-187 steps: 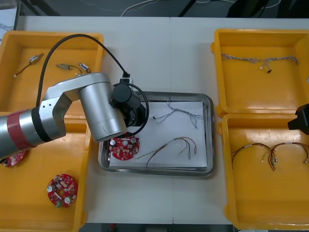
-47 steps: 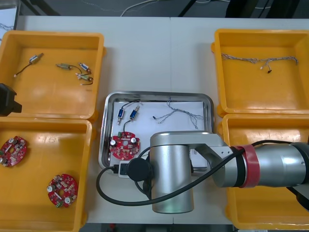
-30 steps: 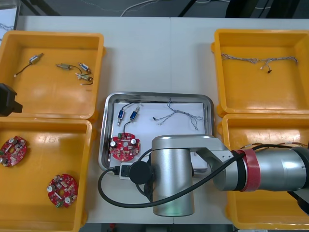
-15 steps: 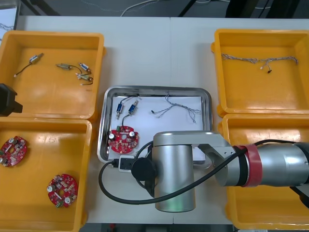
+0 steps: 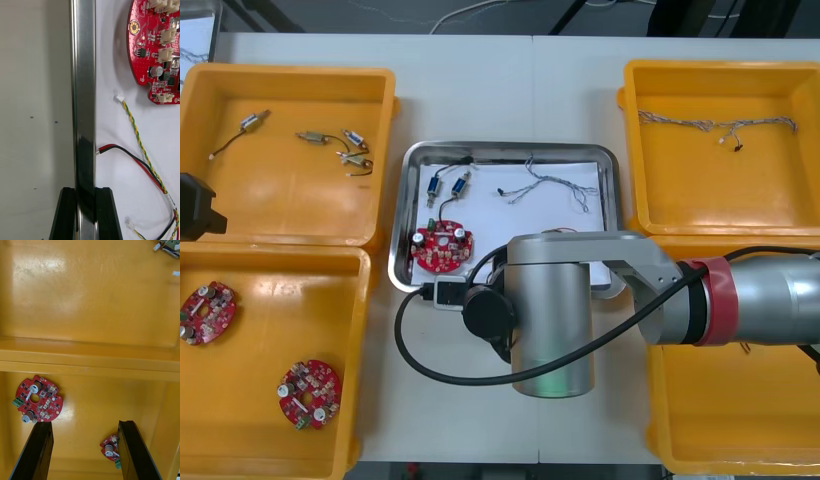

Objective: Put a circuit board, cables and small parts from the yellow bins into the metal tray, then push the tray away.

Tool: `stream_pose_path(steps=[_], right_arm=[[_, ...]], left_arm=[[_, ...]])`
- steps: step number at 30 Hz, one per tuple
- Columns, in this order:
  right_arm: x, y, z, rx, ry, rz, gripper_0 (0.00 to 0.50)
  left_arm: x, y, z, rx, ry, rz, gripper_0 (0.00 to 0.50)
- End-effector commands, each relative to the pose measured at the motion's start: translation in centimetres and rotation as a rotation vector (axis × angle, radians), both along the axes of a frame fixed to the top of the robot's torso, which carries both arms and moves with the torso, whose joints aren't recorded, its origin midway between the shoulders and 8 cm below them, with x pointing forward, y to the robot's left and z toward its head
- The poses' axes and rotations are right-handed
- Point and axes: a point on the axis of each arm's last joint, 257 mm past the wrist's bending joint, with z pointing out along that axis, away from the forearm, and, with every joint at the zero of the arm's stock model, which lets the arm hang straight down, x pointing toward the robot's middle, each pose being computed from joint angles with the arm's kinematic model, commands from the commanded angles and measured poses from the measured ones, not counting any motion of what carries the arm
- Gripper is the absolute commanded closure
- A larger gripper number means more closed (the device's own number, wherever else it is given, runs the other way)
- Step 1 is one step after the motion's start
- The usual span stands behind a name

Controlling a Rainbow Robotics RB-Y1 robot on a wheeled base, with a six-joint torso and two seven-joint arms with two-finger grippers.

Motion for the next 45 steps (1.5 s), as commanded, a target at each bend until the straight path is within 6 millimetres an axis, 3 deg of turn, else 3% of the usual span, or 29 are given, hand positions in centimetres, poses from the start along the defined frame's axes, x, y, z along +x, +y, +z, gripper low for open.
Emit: stream_pose_path(steps=[1,13,45], right_arm=[[3.9,-0.2,2.6,-0.045,-0.107,0.026,0.5],[8.8,0.5,5.0,-0.071,-0.218,0.037,0.5],[18.7,2.8,8.6,0.0,-0.397,0.115,0.5]], left_arm=[[1.0,-1.0,1.1,0.028,-0.037,-0.072,0.0],[1.0,-1.0,1.1,0.028,-0.037,-0.072,0.0],[1.0,-1.0,1.1,0.028,-0.037,-0.072,0.0]])
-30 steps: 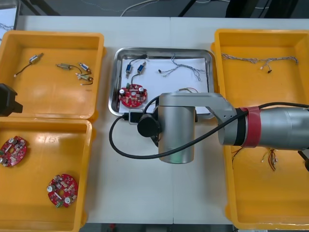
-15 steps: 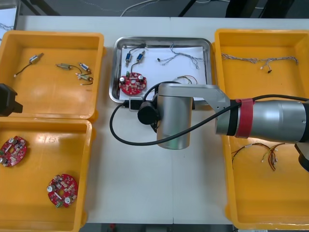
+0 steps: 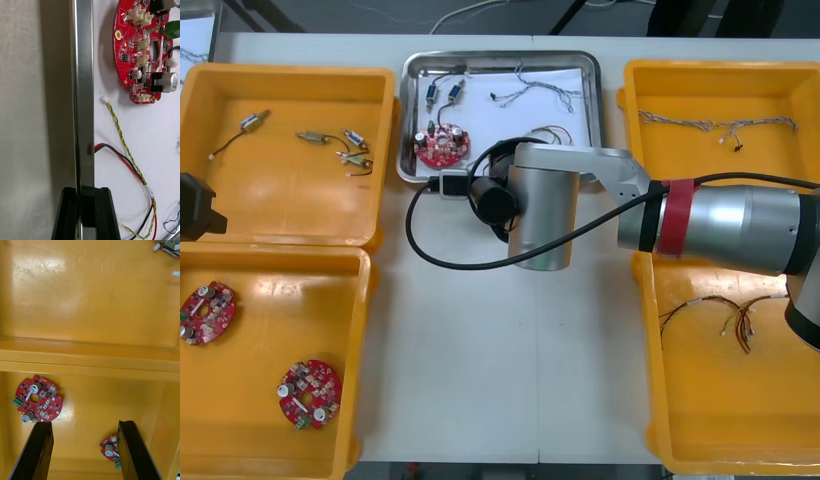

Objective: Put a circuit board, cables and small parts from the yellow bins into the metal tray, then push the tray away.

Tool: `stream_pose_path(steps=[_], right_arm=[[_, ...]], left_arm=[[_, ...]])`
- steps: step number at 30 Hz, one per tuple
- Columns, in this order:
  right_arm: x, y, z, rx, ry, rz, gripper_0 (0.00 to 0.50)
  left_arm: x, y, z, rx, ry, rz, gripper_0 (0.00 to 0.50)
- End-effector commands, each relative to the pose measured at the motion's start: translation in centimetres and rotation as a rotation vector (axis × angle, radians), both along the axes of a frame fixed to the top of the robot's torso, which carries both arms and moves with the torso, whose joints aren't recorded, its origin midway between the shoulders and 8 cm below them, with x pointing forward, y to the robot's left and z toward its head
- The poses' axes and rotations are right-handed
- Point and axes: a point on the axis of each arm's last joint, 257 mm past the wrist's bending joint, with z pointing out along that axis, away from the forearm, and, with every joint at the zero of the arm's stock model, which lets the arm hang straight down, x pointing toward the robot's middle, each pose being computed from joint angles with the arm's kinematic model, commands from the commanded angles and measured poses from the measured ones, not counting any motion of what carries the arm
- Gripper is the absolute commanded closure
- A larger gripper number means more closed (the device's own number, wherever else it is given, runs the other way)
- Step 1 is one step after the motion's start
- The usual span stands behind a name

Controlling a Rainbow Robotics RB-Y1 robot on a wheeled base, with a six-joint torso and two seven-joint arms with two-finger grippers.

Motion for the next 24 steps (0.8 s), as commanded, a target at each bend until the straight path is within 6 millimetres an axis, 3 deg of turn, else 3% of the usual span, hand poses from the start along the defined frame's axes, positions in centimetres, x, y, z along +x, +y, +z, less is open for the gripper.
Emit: stream_pose_path(steps=[1,18,20,21,23,24], right_arm=[[1.2,1.7,2.4,-0.03,-0.069,0.055,0.5],[3.5,2.2,4.0,0.024,-0.115,0.094,0.5],[3.5,2.1,4.0,0.017,-0.117,0.096,0.374],[3.5,2.2,4.0,0.016,-0.117,0.098,0.336],[3.5,2.2,4.0,0.01,-0.118,0.1,0.145],[3.5,2.1,4.0,0.008,-0.118,0.1,0.104]], left_arm=[[1.0,-1.0,1.1,0.029,-0.037,-0.072,0.0],[1.0,-1.0,1.1,0.029,-0.037,-0.072,0.0],[1.0,-1.0,1.1,0.029,-0.037,-0.072,0.0],[1.0,-1.0,1.1,0.029,-0.037,-0.072,0.0],[1.0,-1.0,1.1,0.029,-0.037,-0.072,0.0],[1.0,-1.0,1.1,0.029,-0.037,-0.072,0.0]])
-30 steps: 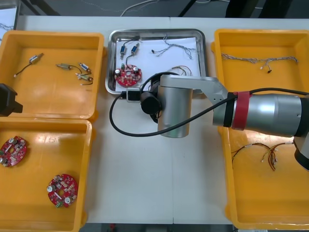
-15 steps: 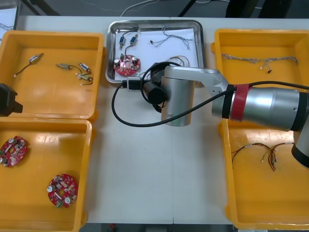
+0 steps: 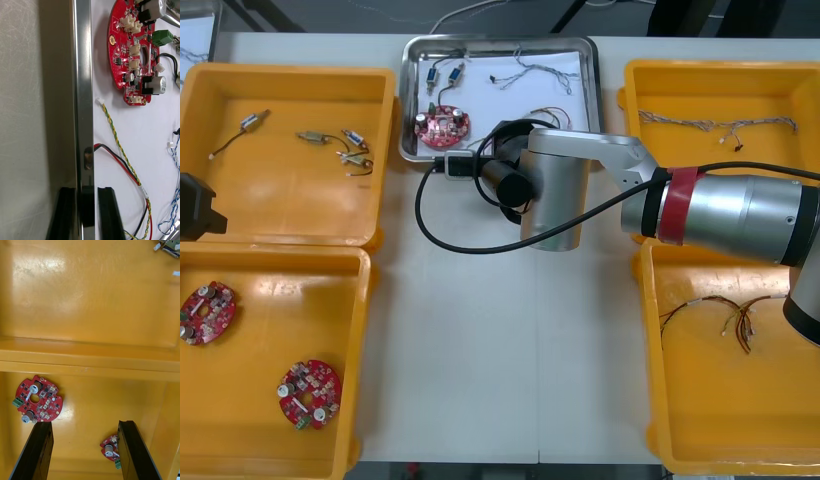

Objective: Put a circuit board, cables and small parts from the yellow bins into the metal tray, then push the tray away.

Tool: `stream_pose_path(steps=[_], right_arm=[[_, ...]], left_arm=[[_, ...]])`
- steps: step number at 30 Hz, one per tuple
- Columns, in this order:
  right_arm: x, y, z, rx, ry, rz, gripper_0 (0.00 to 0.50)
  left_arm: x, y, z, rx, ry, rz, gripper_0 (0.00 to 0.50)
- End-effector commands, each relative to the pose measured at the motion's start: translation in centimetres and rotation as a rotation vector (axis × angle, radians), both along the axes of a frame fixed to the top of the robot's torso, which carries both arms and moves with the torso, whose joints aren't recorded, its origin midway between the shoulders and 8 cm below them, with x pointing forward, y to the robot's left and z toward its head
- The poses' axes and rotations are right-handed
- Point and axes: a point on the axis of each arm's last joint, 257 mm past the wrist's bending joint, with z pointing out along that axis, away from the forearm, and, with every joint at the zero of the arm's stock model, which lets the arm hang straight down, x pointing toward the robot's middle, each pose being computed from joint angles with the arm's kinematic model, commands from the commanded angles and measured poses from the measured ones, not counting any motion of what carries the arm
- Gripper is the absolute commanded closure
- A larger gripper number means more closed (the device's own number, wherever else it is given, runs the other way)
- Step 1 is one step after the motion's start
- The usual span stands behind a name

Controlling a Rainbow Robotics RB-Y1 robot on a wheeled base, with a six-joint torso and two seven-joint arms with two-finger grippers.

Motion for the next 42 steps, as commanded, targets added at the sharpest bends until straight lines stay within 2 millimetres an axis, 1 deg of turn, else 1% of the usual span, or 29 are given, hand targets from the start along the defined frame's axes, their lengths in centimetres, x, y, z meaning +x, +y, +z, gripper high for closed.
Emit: stream_pose_path(steps=[1,2,6,9,15,18,20,21,24,25,27,30,33,36,40,42], right_arm=[[0.3,2.0,2.3,-0.028,-0.048,0.052,0.043],[0.3,2.0,2.3,-0.032,-0.048,0.052,0.0],[0.1,1.9,2.4,-0.043,-0.047,0.047,0.0],[-0.2,1.6,3.0,-0.059,-0.05,0.028,0.0],[-2.1,1.4,3.9,-0.035,0.018,-0.017,0.0],[-3.5,0.8,4.2,-0.006,0.073,-0.051,0.0],[-4.7,0.1,4.5,0.016,0.104,-0.082,0.0],[-5.0,-0.2,4.7,0.022,0.11,-0.093,0.0],[-6.9,-2.1,5.2,0.067,0.152,-0.152,0.0],[-7.1,-2.5,5.3,0.074,0.157,-0.165,0.0],[-8.1,-4.1,5.6,0.089,0.173,-0.203,0.0],[-8.8,-5.7,6.1,0.109,0.195,-0.241,0.0],[-9.7,-7.9,6.3,0.165,0.261,-0.294,0.0],[-10.4,-9.6,6.5,0.211,0.311,-0.33,0.0],[-11.1,-11.7,6.7,0.246,0.342,-0.37,0.0],[-11.6,-13.2,7.0,0.276,0.352,-0.397,0.0]], left_arm=[[1.0,-1.0,1.1,0.029,-0.037,-0.072,0.0],[1.0,-1.0,1.1,0.029,-0.037,-0.072,0.0],[1.0,-1.0,1.1,0.029,-0.037,-0.072,0.0],[1.0,-1.0,1.1,0.029,-0.037,-0.072,0.0],[1.0,-1.0,1.1,0.029,-0.037,-0.072,0.0],[1.0,-1.0,1.1,0.029,-0.037,-0.072,0.0],[1.0,-1.0,1.1,0.029,-0.037,-0.072,0.0],[1.0,-1.0,1.1,0.029,-0.037,-0.072,0.0],[1.0,-1.0,1.1,0.029,-0.037,-0.072,0.0],[1.0,-1.0,1.1,0.029,-0.037,-0.072,0.0],[1.0,-1.0,1.1,0.029,-0.037,-0.072,0.0],[1.0,-1.0,1.1,0.029,-0.037,-0.072,0.0],[1.0,-1.0,1.1,0.029,-0.037,-0.072,0.0],[1.0,-1.0,1.1,0.029,-0.037,-0.072,0.0],[1.0,-1.0,1.1,0.029,-0.037,-0.072,0.0],[1.0,-1.0,1.1,0.029,-0.037,-0.072,0.0]])
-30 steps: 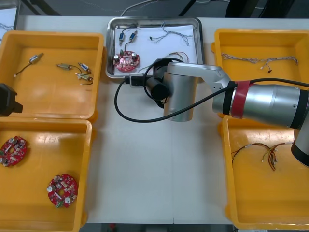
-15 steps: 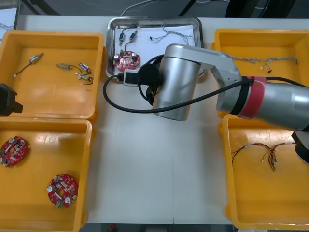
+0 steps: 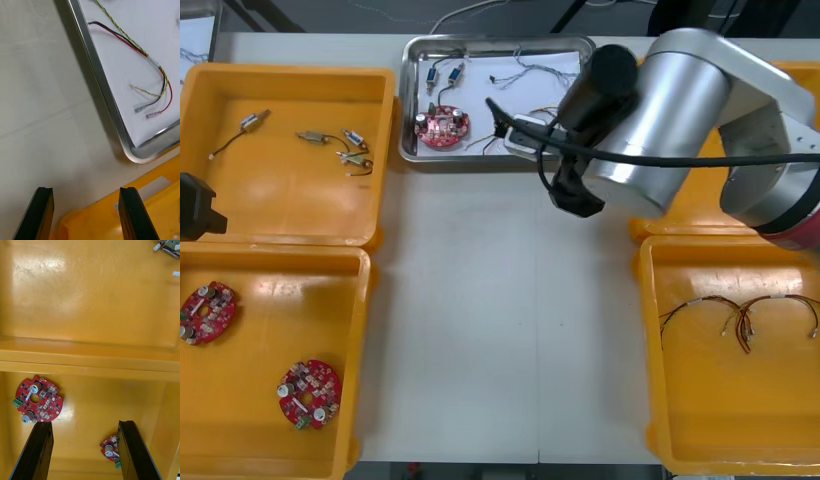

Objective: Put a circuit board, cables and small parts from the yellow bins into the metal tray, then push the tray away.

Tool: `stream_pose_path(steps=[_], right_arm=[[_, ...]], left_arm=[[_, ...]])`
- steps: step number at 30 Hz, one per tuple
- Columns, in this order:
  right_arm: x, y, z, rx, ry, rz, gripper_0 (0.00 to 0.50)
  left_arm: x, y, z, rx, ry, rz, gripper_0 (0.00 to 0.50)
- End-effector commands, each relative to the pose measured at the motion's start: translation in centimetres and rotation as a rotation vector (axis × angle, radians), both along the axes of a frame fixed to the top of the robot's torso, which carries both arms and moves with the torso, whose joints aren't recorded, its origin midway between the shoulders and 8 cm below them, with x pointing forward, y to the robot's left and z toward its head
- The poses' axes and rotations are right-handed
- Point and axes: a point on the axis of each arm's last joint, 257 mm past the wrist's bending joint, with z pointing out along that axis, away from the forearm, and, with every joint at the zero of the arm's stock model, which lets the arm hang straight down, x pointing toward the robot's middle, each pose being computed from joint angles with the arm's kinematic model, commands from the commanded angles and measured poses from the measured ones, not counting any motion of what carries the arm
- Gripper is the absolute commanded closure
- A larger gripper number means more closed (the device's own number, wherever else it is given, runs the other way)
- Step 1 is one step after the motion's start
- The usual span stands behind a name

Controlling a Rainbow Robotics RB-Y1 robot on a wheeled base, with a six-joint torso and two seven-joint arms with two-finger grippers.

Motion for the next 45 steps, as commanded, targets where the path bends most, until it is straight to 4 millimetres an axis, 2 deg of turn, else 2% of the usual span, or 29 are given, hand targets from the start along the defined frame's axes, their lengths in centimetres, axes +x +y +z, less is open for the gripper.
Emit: stream_pose_path(steps=[1,7,12,25,32,38,45], right_arm=[[-0.7,-3.5,1.9,0.081,-0.008,-0.09,0.0],[-2.9,-6.8,2.3,0.218,0.04,-0.209,0.0],[-5.0,-10.4,2.4,0.332,0.102,-0.339,0.0],[-9.0,-19.4,2.2,0.407,0.169,-0.651,0.0],[-10.8,-23.0,2.1,0.479,0.199,-0.765,0.0],[-12.4,-26.2,1.0,0.508,0.228,-0.865,0.0],[-13.1,-27.9,0.1,0.523,0.263,-0.932,0.0]], left_arm=[[0.9,-1.0,1.1,0.029,-0.037,-0.073,0.0],[0.9,-1.0,1.1,0.029,-0.037,-0.073,0.0],[0.9,-1.0,1.1,0.029,-0.037,-0.073,0.0],[0.9,-1.0,1.1,0.029,-0.037,-0.073,0.0],[0.9,-1.0,1.1,0.029,-0.037,-0.073,0.0],[0.9,-1.0,1.1,0.029,-0.037,-0.073,0.0],[0.9,-1.0,1.1,0.029,-0.037,-0.073,0.0]])
